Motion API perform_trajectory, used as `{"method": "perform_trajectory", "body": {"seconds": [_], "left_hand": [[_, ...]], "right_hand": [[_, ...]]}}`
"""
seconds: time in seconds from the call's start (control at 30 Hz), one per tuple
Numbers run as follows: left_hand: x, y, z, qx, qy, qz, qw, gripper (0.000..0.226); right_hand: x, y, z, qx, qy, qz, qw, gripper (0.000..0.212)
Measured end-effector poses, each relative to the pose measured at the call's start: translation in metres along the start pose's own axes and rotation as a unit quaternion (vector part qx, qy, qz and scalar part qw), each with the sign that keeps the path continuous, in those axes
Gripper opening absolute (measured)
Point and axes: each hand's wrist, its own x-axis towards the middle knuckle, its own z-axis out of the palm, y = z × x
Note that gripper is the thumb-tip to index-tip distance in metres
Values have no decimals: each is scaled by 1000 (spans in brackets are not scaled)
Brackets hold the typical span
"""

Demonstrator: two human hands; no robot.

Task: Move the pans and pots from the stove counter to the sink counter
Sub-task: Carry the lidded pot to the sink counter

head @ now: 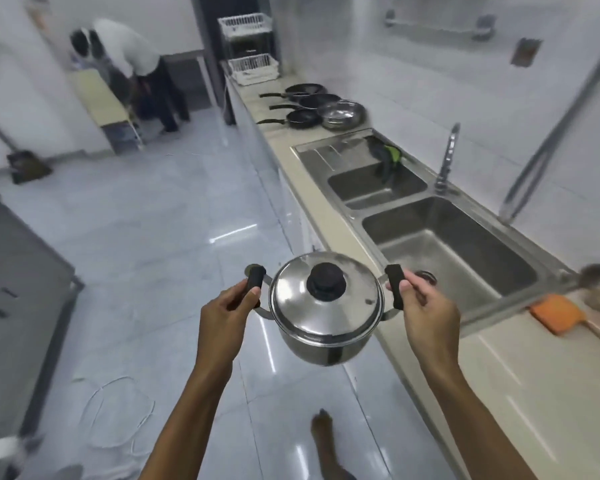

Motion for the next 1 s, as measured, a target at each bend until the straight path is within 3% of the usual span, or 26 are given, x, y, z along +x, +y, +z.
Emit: {"method": "perform_trajectory", "body": {"seconds": [0.43,0.53,0.73,1.0], "left_hand": [[330,-7,-24,-27,52,-56,997,9],[405,-1,-20,-34,64,-64,995,24],[579,0,2,-27,14,-53,998,33],[798,24,76,23,-142,-20,989,29]], "right_hand": [[233,-57,258,-17,-61,1,998,33],[286,-70,306,-8,-60,-3,998,33],[398,-70,403,-16,-3,24,1000,32],[534,-80,478,-29,102,95,990,33]]}}
